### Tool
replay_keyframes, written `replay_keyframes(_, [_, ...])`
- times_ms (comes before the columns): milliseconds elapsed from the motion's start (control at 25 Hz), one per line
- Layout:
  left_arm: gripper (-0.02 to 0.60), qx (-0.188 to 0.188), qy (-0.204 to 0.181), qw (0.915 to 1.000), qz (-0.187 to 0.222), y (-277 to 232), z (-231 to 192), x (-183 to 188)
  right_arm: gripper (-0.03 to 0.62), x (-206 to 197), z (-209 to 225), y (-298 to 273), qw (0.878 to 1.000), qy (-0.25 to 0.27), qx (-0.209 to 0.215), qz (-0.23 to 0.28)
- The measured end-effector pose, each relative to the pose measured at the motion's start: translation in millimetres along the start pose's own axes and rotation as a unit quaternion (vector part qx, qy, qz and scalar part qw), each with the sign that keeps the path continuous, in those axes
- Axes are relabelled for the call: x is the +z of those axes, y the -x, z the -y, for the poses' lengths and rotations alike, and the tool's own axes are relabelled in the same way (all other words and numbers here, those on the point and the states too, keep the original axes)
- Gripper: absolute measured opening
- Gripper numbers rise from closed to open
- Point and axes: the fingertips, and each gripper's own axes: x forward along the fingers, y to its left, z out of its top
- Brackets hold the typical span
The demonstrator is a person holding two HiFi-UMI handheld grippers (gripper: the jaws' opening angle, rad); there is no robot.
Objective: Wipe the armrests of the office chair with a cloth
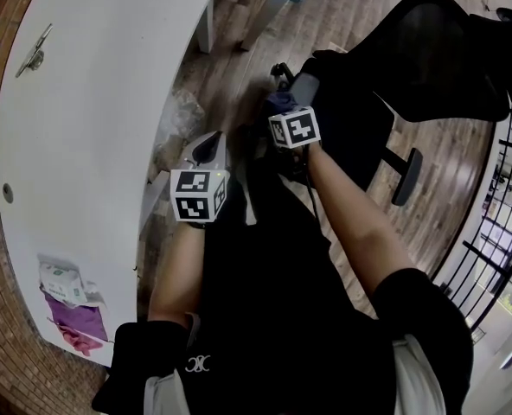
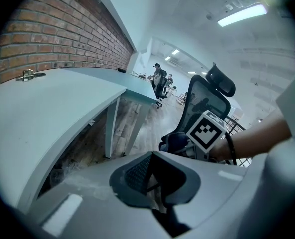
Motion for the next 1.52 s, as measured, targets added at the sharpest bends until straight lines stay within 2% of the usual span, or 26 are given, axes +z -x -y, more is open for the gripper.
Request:
replay_keyframes(320, [0.006, -0.012, -0.02, 0.9997, -0.004, 1, 4, 4, 0.06, -45, -45, 8, 0.998, -0.011, 0.055, -0.007])
replay_keyframes(440, [0.006, -0.018, -0.029, 0.9994, -0.009, -2, 9, 5, 0.06, -69, -59, 12, 0.996, -0.004, 0.08, -0.026])
replay_keyframes(560, [0.006, -0.028, -0.041, 0.9987, -0.015, -8, 17, 7, 0.061, -100, -56, 16, 0.995, -0.005, 0.089, -0.052])
replay_keyframes(720, [0.006, -0.038, -0.053, 0.9977, -0.021, -15, 23, 11, 0.061, -121, -41, 28, 0.994, -0.044, 0.09, -0.046])
replay_keyframes(920, [0.006, -0.048, -0.064, 0.9964, -0.029, -22, 32, 12, 0.061, -120, -25, 43, 0.995, -0.051, 0.077, -0.031])
replay_keyframes(1120, [0.006, -0.05, -0.071, 0.9956, -0.035, -27, 38, 12, 0.061, -104, 14, 53, 0.997, -0.072, 0.033, -0.011])
replay_keyframes(1360, [0.006, -0.044, -0.073, 0.9955, -0.042, -31, 44, 9, 0.061, -71, 74, 52, 0.996, -0.091, -0.015, 0.01])
replay_keyframes(1520, [0.006, -0.033, -0.075, 0.9955, -0.048, -31, 41, 9, 0.061, -43, 99, 44, 0.995, -0.095, -0.026, 0.024])
